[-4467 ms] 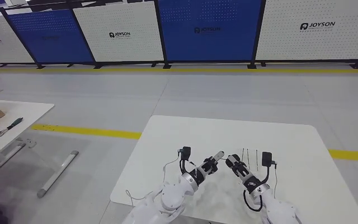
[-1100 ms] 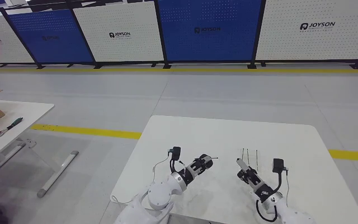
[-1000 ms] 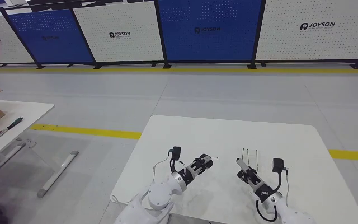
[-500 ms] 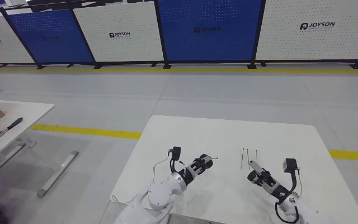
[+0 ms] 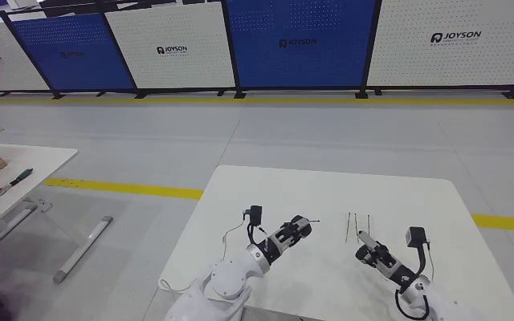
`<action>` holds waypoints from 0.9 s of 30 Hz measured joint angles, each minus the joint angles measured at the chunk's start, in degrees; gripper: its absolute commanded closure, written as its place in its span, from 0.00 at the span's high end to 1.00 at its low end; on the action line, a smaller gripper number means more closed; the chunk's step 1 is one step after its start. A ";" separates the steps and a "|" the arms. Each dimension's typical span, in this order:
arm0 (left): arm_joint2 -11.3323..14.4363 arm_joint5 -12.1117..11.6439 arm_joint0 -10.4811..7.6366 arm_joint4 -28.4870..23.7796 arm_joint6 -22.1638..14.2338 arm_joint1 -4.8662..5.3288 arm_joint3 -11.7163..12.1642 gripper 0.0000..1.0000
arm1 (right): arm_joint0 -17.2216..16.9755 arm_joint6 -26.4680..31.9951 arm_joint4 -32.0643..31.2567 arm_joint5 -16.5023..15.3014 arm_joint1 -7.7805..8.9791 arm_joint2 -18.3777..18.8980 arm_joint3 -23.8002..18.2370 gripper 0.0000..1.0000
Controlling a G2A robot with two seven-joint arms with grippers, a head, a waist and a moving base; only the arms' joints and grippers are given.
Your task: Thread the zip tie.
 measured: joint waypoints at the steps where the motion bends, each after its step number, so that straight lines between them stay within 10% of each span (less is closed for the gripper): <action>1: -0.38 -0.40 0.58 -0.09 -0.83 0.15 -1.76 0.00 | 0.00 0.00 0.00 0.00 0.00 0.00 0.00 1.00; 6: -3.26 -0.37 4.67 -1.05 -2.15 0.91 -11.12 0.00 | 0.00 0.00 0.00 0.00 0.00 0.00 0.00 1.00; 17: -3.18 -0.35 4.49 -4.20 -1.64 0.72 -10.60 0.00 | 0.00 0.00 0.00 0.00 0.00 0.00 0.00 1.00; 27: -10.64 -3.53 5.65 -10.57 -4.19 1.43 -16.36 0.00 | 0.00 0.00 0.00 0.00 0.00 0.00 0.00 1.00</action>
